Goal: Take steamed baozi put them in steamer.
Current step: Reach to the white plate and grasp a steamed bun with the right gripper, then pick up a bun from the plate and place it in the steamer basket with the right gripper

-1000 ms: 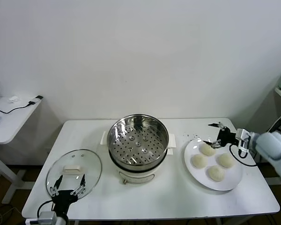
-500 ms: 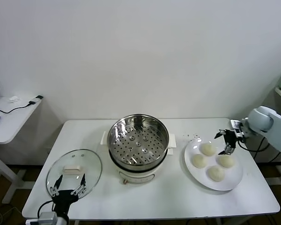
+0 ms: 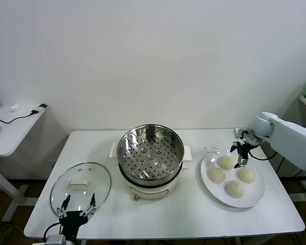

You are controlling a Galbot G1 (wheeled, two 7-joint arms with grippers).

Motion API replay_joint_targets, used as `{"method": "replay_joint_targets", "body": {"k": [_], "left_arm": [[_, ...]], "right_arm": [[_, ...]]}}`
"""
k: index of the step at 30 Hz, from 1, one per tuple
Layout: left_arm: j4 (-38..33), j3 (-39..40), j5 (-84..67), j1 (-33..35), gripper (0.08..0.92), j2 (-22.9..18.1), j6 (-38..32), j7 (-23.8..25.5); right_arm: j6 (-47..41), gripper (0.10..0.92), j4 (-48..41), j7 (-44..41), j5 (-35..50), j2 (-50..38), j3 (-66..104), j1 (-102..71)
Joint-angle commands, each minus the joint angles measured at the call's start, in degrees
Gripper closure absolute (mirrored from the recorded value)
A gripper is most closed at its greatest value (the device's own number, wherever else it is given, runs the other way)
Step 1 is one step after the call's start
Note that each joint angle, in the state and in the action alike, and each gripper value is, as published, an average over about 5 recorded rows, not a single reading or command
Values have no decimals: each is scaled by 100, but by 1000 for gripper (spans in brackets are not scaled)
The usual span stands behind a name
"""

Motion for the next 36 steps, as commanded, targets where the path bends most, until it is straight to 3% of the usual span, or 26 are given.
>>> {"method": "replay_joint_targets", "body": {"k": [1, 15, 21, 29, 36], "left_arm": [[3, 21, 32, 31, 177, -27, -37, -7], [22, 44, 45, 46, 177, -26, -88, -7], [1, 47, 55, 30, 177, -25, -74, -5], [-52, 47, 88, 45, 177, -25, -73, -6], [-157, 81, 62, 105, 177, 70, -111, -25]], "right_arm": [[-53, 203, -525, -9, -254, 390, 163, -227], [105, 214, -1154, 148, -616, 747, 744, -551], [138, 326, -1028, 99, -524, 708, 855, -567], [370, 355, -6, -161, -273, 236, 546, 58], [1078, 355, 1291, -690, 228, 180, -868, 2686]]}}
